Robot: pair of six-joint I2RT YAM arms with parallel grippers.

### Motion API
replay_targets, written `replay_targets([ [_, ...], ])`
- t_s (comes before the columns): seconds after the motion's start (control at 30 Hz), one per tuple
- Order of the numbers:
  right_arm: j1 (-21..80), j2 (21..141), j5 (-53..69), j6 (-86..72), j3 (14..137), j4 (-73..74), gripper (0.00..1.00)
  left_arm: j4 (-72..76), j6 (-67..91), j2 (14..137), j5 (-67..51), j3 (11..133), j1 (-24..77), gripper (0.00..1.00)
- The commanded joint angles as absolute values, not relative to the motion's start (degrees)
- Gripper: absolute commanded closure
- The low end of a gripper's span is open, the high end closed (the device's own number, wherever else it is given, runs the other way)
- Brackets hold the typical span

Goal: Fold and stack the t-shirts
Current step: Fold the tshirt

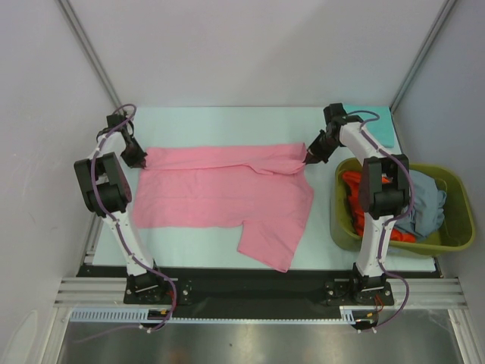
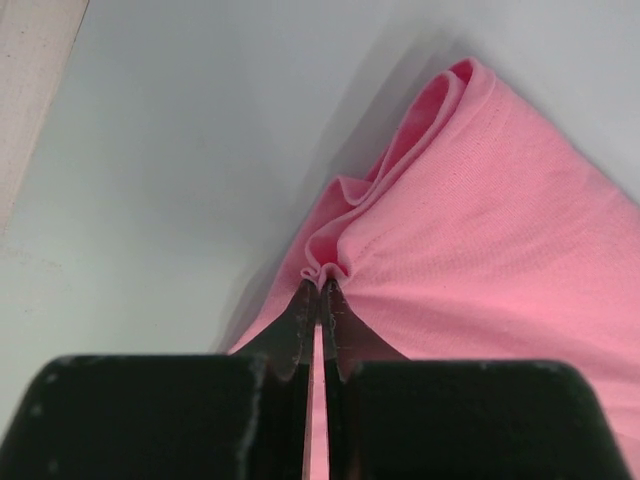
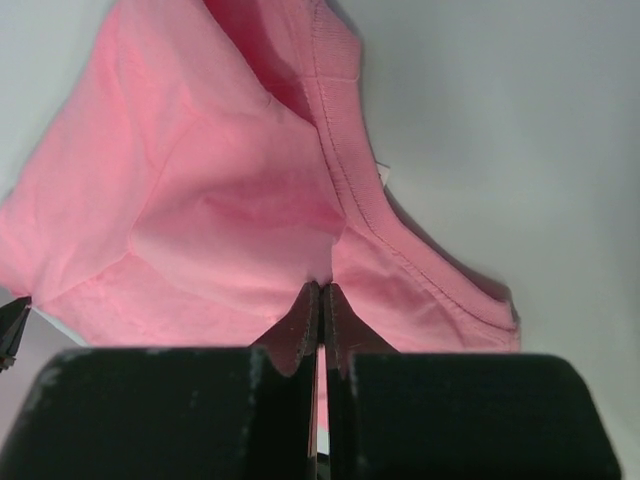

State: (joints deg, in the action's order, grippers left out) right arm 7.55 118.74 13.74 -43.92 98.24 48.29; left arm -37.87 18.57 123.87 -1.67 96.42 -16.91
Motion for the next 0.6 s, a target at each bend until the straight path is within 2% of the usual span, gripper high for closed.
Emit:
replay_targets([
  [0.0,7.82,118.21,11.87,-43.24,97.38,49.22,1.00,-38.40,18.19,122.96,1.30,97.55,-17.67,0.95],
  [0.07,8.00,118.56,11.69,-42.89,96.86,49.48,1.00,-38.76,18.02,123.31,2.02,97.73,-17.75,0.86],
  [0.1,8.09,118.74,11.60,-42.80,96.51,49.22,1.00,-38.50,18.02,123.22,2.02,97.56,-17.67,0.74],
  [0.13,8.17,118.91,11.60,-42.19,96.24,49.04,0.98,-38.41,18.02,122.96,2.46,97.38,-17.67,0.68],
  [0.2,8.35,119.00,11.69,-41.31,96.15,48.78,0.90,-37.19,18.46,121.03,2.55,95.99,-17.67,0.57],
  [0.27,8.88,118.92,10.38,-39.56,97.72,49.39,0.80,-36.91,19.33,118.84,2.46,95.89,-17.67,0.50],
  [0.3,9.14,118.74,9.59,-38.59,98.95,50.35,0.72,-37.18,19.77,118.31,2.46,96.32,-17.67,0.46],
  [0.37,10.54,118.13,4.85,-34.38,101.50,51.59,0.64,-37.09,21.18,116.90,2.03,96.85,-17.75,0.42],
  [0.4,11.07,118.04,2.31,-33.06,104.30,52.03,0.54,-36.13,21.44,115.42,1.67,97.12,-17.67,0.40],
  [0.47,11.77,118.91,1.58,-29.20,106.95,51.94,0.51,-34.55,22.06,114.09,1.15,97.38,-17.67,0.39],
  [0.5,11.78,119.53,1.41,-28.48,109.66,52.29,0.45,-34.02,22.23,113.91,0.45,98.34,-17.67,0.37],
  [0.57,11.78,122.16,2.28,-27.60,112.31,52.03,0.45,-32.09,21.80,114.69,-2.54,99.84,-17.75,0.34],
])
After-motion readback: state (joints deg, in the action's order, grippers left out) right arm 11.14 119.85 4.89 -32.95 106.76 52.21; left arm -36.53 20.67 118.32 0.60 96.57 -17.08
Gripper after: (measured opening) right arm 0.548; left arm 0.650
